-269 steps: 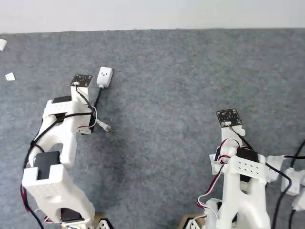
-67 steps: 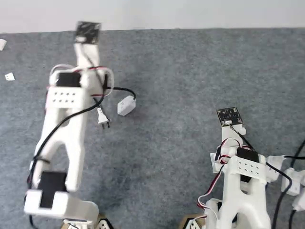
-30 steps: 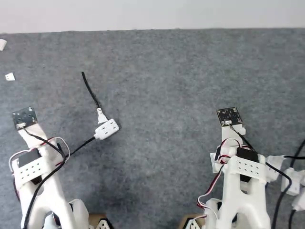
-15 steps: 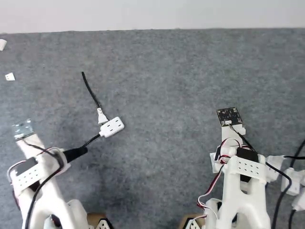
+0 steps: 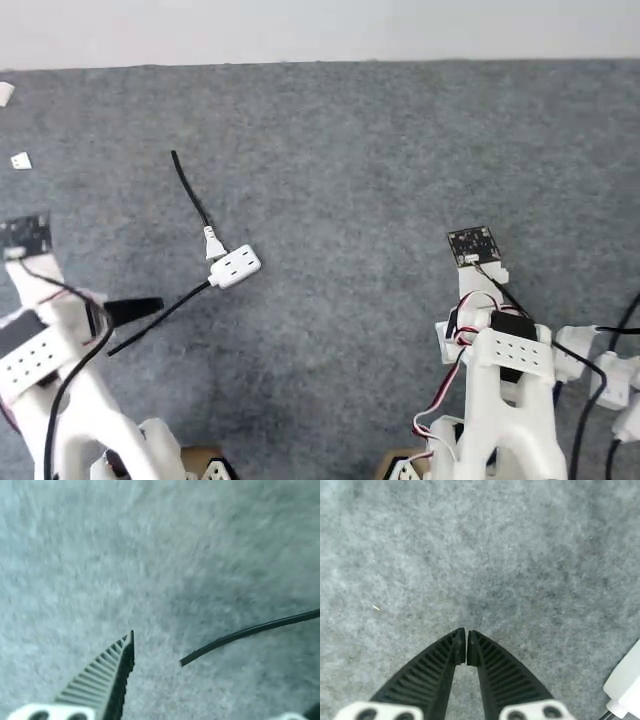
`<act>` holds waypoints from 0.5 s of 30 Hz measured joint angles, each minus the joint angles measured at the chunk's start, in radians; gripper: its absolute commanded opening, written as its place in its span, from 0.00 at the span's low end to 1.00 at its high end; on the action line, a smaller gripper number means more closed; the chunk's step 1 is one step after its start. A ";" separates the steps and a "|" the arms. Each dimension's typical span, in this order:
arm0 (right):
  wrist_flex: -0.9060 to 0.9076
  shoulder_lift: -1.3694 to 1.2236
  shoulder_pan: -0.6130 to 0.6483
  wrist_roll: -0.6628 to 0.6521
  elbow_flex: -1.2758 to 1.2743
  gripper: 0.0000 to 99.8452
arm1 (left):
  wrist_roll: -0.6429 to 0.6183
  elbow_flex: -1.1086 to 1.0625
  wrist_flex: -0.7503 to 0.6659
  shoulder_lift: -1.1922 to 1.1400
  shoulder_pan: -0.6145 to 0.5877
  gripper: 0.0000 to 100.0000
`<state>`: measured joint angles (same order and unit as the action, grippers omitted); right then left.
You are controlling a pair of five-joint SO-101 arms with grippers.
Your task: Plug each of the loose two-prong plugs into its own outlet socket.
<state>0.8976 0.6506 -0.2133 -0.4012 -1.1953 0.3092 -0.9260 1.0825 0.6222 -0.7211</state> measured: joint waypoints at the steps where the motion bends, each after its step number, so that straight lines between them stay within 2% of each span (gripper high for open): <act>1: 0.000 0.000 0.000 0.000 0.000 0.01 | 0.000 0.031 0.020 0.000 0.017 0.38; 4: 0.000 0.000 0.000 0.000 0.000 0.01 | 0.000 0.106 0.072 0.000 0.094 0.31; 11: 0.000 0.000 0.000 0.000 0.000 0.01 | 0.021 0.149 0.109 -0.005 0.367 0.31; 15: 0.000 0.000 0.000 0.000 0.000 0.01 | 0.068 0.232 0.123 -0.103 0.489 0.31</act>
<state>0.8976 0.6506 -0.2133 -0.4012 -1.1953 0.3767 -0.6943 1.2052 0.5194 -0.2317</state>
